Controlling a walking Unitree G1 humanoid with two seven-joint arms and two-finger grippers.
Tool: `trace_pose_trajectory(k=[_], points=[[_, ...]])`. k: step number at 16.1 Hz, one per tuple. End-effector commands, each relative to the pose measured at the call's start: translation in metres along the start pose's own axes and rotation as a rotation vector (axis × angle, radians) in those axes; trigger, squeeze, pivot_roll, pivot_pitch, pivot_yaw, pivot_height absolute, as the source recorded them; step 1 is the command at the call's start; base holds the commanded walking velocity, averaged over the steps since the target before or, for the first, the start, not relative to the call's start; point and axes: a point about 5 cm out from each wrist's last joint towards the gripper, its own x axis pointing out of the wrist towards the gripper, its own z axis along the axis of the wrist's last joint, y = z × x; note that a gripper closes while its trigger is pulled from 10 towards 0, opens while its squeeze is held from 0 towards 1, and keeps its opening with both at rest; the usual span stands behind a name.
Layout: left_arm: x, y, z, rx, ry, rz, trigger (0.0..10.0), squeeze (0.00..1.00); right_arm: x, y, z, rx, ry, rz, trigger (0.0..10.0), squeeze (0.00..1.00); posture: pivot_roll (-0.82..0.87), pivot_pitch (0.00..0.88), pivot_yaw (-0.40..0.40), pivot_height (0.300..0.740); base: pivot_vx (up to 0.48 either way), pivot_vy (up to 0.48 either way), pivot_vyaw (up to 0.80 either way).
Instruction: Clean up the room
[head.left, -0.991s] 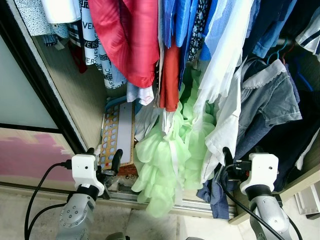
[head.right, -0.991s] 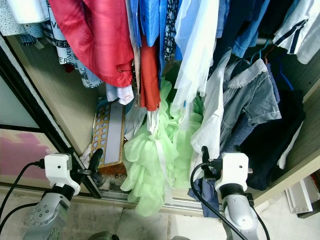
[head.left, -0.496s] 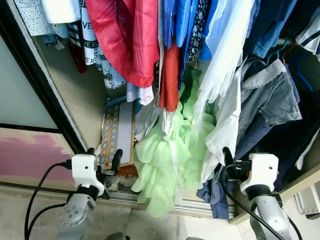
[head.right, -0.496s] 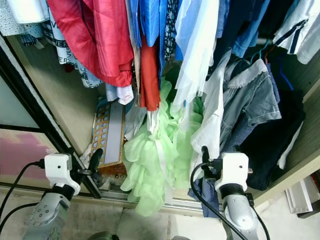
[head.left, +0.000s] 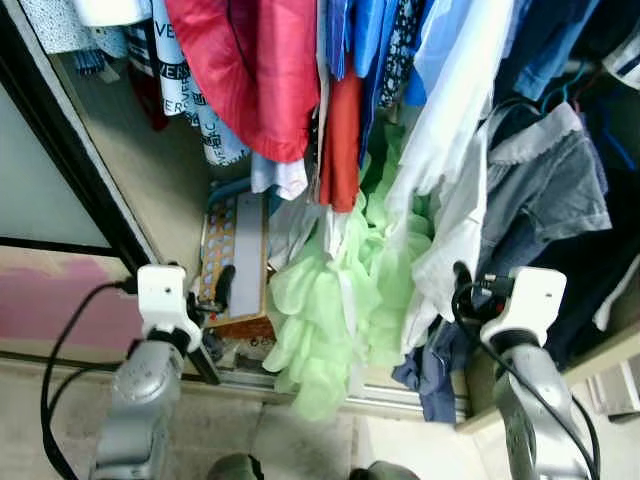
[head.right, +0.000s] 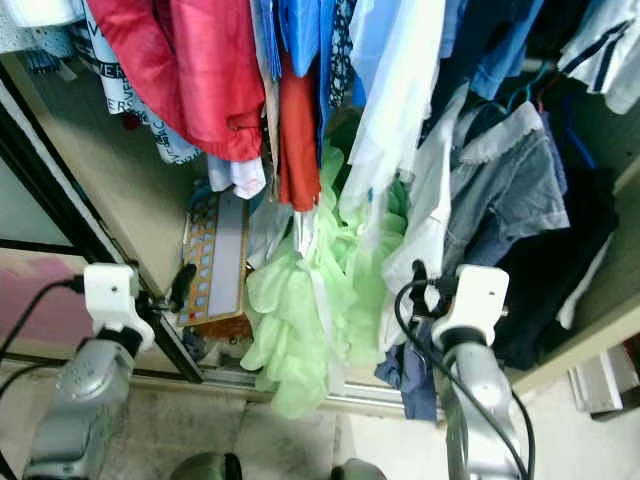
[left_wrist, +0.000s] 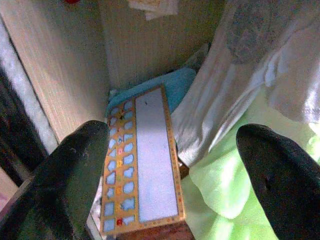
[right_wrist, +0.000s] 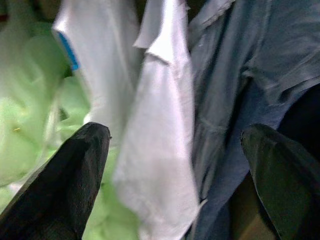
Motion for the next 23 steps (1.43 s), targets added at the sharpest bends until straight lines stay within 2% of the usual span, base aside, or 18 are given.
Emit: trace_pose_trajectory(k=[1, 3, 5, 6, 7, 9, 10, 11, 13, 14, 15, 16, 17, 18, 19, 21, 22, 23], points=[[-0.005, -0.002, -0.001, 0.007, 0.011, -0.003, 10.0, 0.0, -0.006, -0.001, 0.0, 0.008, 0.007, 0.014, 10.0, 0.0, -0.04, 0.114, -0.017, 0.74, 0.0, 0.0, 0.0], [-0.013, -0.003, -0.006, 0.036, 0.009, -0.02, 10.0, 0.0, -0.016, 0.002, -0.005, 0.003, 0.021, 0.071, 10.0, 0.0, -0.04, 0.107, -0.027, 0.74, 0.0, 0.0, 0.0], [-0.018, -0.003, -0.02, 0.051, 0.033, -0.02, 10.0, 0.0, -0.024, 0.005, -0.015, 0.014, 0.032, 0.147, 10.0, 0.0, -0.04, 0.072, -0.041, 0.74, 0.0, 0.0, 0.0], [-0.015, -0.001, -0.03, 0.073, 0.028, -0.014, 10.0, 0.0, -0.024, 0.007, -0.028, -0.019, 0.051, 0.176, 10.0, 0.0, -0.02, 0.051, -0.048, 0.74, 0.0, 0.0, 0.0], [-0.016, 0.007, -0.035, 0.122, 0.086, 0.007, 10.0, 0.0, -0.021, 0.001, -0.03, -0.034, 0.059, 0.153, 10.0, 0.0, 0.01, 0.048, -0.054, 0.74, 0.0, 0.0, 0.0], [-0.022, 0.01, -0.031, 0.147, 0.088, -0.013, 10.0, 0.0, -0.02, -0.001, -0.027, -0.069, 0.061, 0.158, 10.0, 0.0, 0.02, 0.032, -0.061, 0.74, 0.0, 0.0, 0.0], [-0.024, 0.014, -0.023, 0.164, 0.095, -0.02, 10.0, 0.0, -0.015, 0.002, -0.017, -0.055, 0.032, 0.184, 10.0, 0.0, 0.03, 0.03, -0.07, 0.74, 0.0, 0.0, 0.0], [-0.023, 0.016, -0.013, 0.141, 0.057, -0.02, 10.0, 0.0, -0.008, 0.005, -0.012, -0.067, 0.014, 0.199, 10.0, 0.0, 0.02, 0.052, -0.075, 0.74, 0.0, 0.0, 0.0], [-0.011, 0.014, -0.005, 0.148, 0.011, -0.048, 10.0, 0.0, 0.008, 0.011, -0.013, -0.061, 0.0, 0.222, 10.0, 0.0, 0.02, 0.088, -0.053, 0.74, 0.0, 0.0, 0.0], [0.002, 0.015, -0.012, 0.206, -0.001, -0.045, 10.0, 0.0, 0.021, 0.014, -0.023, -0.132, 0.005, 0.23, 10.0, 0.0, 0.03, 0.036, -0.057, 0.74, 0.0, 0.0, 0.0], [0.007, 0.017, -0.006, 0.171, -0.003, -0.004, 10.0, 0.0, 0.027, 0.013, -0.016, -0.105, -0.005, 0.203, 10.0, 0.0, 0.04, 0.008, -0.09, 0.74, 0.0, 0.0, 0.0], [0.01, 0.012, 0.009, 0.186, -0.042, -0.018, 10.0, 0.0, 0.03, 0.016, 0.003, -0.093, -0.061, 0.234, 10.0, 0.0, 0.05, 0.005, -0.079, 0.74, 0.0, 0.0, 0.0], [0.009, 0.01, 0.007, 0.186, -0.039, -0.024, 10.0, 0.0, 0.031, 0.017, 0.005, -0.09, -0.069, 0.243, 10.0, 0.0, 0.06, 0.0, -0.074, 0.74, 0.0, 0.0, 0.0], [0.006, 0.008, -0.001, 0.16, -0.021, -0.012, 10.0, 0.0, 0.031, 0.017, 0.001, -0.051, -0.041, 0.228, 10.0, 0.0, 0.04, 0.009, -0.045, 0.74, 0.0, 0.0, 0.0], [0.002, 0.003, -0.004, 0.168, -0.014, -0.023, 10.0, 0.0, 0.026, 0.021, 0.002, -0.058, -0.044, 0.256, 10.0, 0.0, 0.01, 0.003, -0.016, 0.74, 0.0, 0.0, 0.0], [-0.001, 0.008, -0.012, 0.169, 0.01, 0.001, 10.0, 0.0, 0.017, 0.023, -0.005, -0.121, -0.026, 0.269, 10.0, 0.0, -0.01, 0.0, 0.006, 0.74, 0.0, 0.0, 0.0], [-0.002, 0.011, -0.016, 0.172, 0.018, 0.008, 10.0, 0.0, 0.007, 0.024, -0.015, -0.206, -0.017, 0.301, 10.0, 0.0, -0.01, 0.0, 0.013, 0.74, 0.0, 0.0, 0.0], [-0.005, 0.01, -0.016, 0.177, 0.013, 0.003, 10.0, 0.0, -0.001, 0.023, -0.021, -0.149, -0.005, 0.316, 10.0, 0.0, 0.0, 0.0, 0.005, 0.74, 0.0, 0.0, 0.0]])
